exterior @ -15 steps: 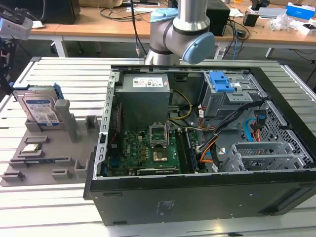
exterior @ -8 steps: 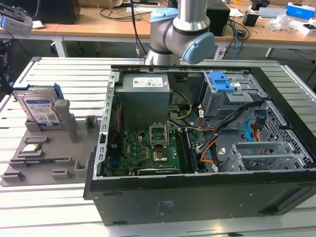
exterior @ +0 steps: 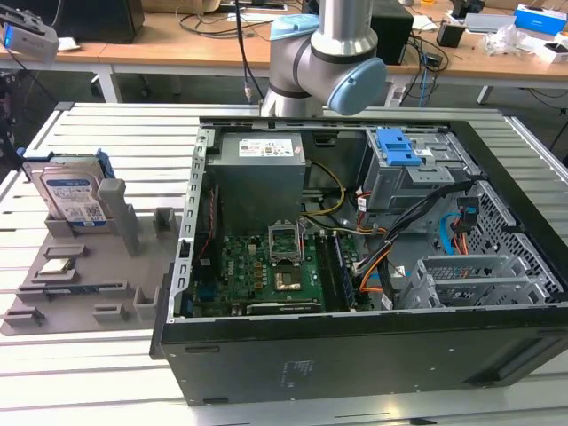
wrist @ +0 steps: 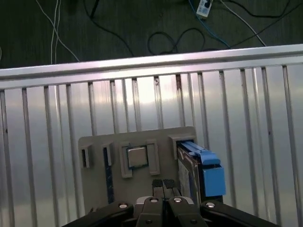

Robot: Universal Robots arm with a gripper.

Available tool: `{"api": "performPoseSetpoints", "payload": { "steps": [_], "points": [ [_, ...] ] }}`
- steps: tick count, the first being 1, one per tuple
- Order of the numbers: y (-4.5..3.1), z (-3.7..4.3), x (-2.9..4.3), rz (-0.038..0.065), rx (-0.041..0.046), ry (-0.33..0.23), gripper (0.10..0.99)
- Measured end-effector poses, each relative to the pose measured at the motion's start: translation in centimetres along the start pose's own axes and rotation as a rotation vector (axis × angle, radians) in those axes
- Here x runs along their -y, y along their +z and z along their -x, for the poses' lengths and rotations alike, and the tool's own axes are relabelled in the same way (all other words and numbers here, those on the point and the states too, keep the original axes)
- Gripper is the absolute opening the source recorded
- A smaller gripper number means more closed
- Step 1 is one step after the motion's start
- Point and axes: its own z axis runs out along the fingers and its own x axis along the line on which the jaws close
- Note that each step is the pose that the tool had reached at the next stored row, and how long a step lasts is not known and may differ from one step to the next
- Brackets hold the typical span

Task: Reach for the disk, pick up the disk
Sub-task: 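Pick up the disk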

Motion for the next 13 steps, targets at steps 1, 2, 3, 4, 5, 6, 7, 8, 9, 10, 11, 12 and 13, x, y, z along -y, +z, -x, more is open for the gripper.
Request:
{"api": "performPoseSetpoints", "payload": {
  "steps": [1,2,3,4,5,6,7,8,9,10,11,12,13],
  "points": [
    [0.0,0.0,0.0,0.0,-0.0003,-0.011,0.106],
    [0.0,0.0,0.0,0.0,-0.001,-0.027,0.106],
    [0.0,0.0,0.0,0.0,-0.0022,-0.057,0.106],
    [0.0,0.0,0.0,0.0,-0.0027,-0.072,0.106],
    [0.0,0.0,0.0,0.0,-0.0031,-0.082,0.106],
    [0.0,0.0,0.0,0.0,-0.0036,-0.097,0.106],
    [0.0,0.0,0.0,0.0,-0.0041,-0.107,0.106],
    [0.0,0.0,0.0,0.0,-0.0045,-0.12,0.106],
    [0.0,0.0,0.0,0.0,-0.0049,-0.131,0.106],
    [0.0,0.0,0.0,0.0,-0.0055,-0.145,0.106],
    [0.0,0.0,0.0,0.0,-0.0059,-0.156,0.106],
    [0.0,0.0,0.0,0.0,-0.0066,-0.173,0.106],
    [0.0,0.0,0.0,0.0,-0.0069,-0.183,0.106]
  ]
}}
